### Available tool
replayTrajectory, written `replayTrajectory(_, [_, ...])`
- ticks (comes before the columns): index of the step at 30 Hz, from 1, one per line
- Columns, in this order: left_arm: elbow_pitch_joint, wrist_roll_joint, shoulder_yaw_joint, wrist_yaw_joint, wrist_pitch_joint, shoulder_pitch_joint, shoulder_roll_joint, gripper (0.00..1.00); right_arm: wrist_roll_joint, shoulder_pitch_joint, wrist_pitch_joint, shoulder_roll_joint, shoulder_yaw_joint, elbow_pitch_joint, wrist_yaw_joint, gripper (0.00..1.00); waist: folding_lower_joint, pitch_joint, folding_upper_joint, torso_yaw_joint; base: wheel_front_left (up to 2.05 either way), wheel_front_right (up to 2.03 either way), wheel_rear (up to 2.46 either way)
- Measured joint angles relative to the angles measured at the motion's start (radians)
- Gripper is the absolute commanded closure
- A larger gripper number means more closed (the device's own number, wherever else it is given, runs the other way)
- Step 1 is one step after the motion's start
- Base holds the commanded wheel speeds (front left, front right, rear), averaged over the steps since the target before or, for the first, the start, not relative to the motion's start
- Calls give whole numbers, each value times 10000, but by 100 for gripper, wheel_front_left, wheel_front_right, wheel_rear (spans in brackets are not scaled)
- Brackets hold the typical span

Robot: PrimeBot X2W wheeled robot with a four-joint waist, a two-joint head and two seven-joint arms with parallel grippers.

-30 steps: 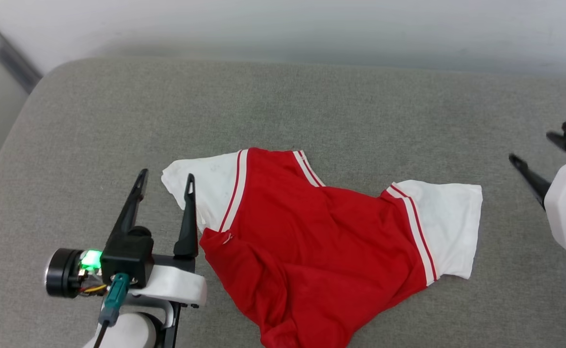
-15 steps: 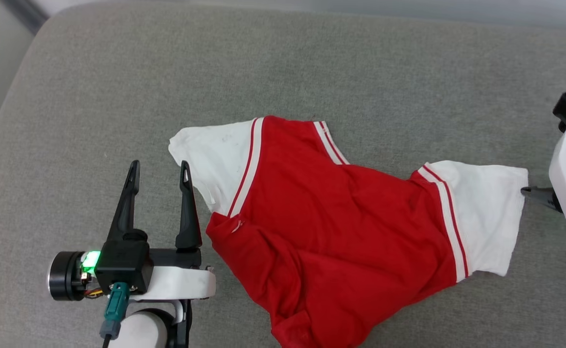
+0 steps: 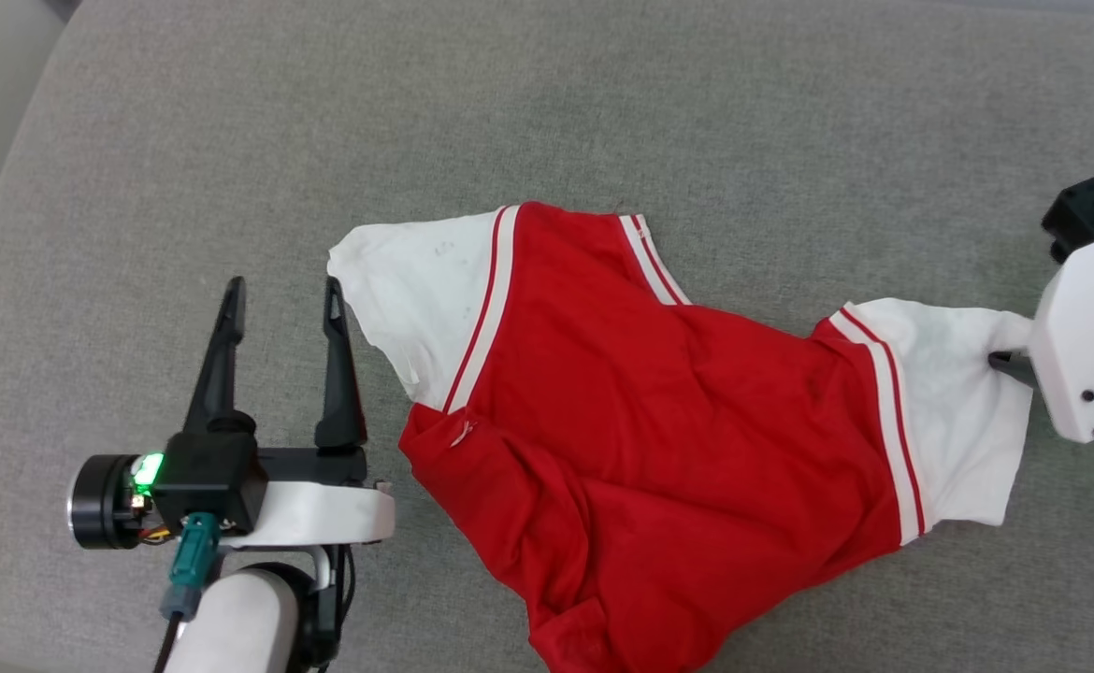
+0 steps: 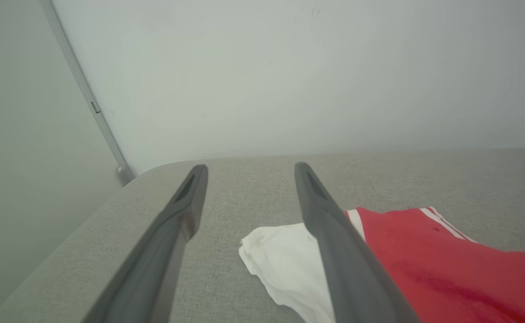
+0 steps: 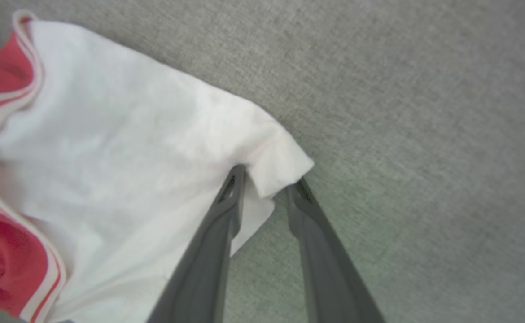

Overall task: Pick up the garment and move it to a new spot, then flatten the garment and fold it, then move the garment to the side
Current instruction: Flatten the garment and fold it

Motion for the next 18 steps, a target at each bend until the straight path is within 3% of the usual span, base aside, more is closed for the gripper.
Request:
replayTrajectory(5, [384,159,495,-602,-2,-134,128,0,153,-38,-1030,-190,548,-268,2,100,0,-459,0,-223,0,0,0])
replayTrajectory(14, [1511,199,779,-1921,48,-1155,1122,0,679,256,-2284,-1726,395,-1870,0,100,0,-1373,0,-757,0,0,0])
replayTrajectory(17, [1843,209,734,-2339,552,-1834,1565,0,884,804,-2364,-2171,174,-2326,2,100,0,-1526,0,-977,0,0,0])
replayTrajectory(18, [2084,150,575,-2943,1542,-2679,2029,0,974,1373,-2495,-2408,-174,-2606,0,100,0,-1592,-1,-1157,0,0,0])
